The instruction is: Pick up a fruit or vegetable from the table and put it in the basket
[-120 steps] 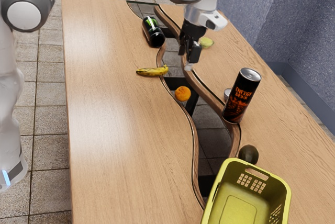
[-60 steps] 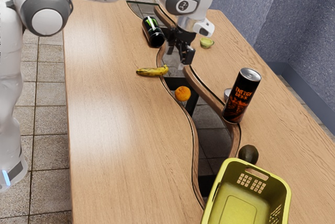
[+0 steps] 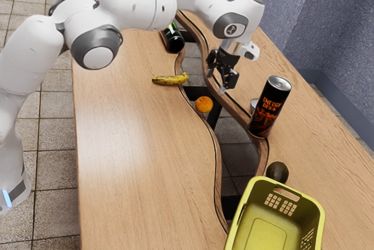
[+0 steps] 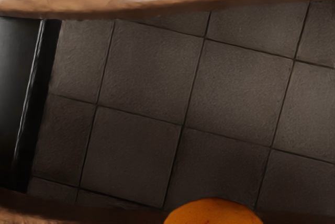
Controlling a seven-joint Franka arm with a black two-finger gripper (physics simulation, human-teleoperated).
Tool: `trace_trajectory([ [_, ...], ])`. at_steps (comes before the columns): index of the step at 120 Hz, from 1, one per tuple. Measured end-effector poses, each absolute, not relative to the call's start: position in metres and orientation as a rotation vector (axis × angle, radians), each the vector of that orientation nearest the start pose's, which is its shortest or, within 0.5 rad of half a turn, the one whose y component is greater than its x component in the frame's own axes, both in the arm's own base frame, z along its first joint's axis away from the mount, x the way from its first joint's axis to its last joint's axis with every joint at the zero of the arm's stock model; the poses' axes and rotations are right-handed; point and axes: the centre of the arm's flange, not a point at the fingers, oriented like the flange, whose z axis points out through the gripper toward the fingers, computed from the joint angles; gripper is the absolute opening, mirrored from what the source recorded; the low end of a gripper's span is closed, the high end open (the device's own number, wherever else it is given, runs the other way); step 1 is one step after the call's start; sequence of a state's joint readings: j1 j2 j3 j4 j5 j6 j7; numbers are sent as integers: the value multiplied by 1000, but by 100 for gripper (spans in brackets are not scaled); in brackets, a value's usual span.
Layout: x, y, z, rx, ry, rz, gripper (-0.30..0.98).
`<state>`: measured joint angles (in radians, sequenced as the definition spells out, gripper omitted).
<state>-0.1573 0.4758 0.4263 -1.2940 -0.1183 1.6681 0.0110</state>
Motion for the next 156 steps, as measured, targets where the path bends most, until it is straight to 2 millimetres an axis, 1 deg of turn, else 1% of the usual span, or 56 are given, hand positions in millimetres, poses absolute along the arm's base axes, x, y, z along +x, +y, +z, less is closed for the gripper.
trace_trajectory([
  [13,674,109,481,-3078,-353,137,69],
  [34,670,103,474,-3125,-339,222,69],
  [71,663,99,451,-3139,-303,391,69],
  [91,663,97,440,-3138,-287,440,69],
  [118,668,98,421,-3140,-280,465,69],
  [139,671,98,416,-3153,-278,440,69],
  [156,674,98,407,-3150,-274,450,69],
])
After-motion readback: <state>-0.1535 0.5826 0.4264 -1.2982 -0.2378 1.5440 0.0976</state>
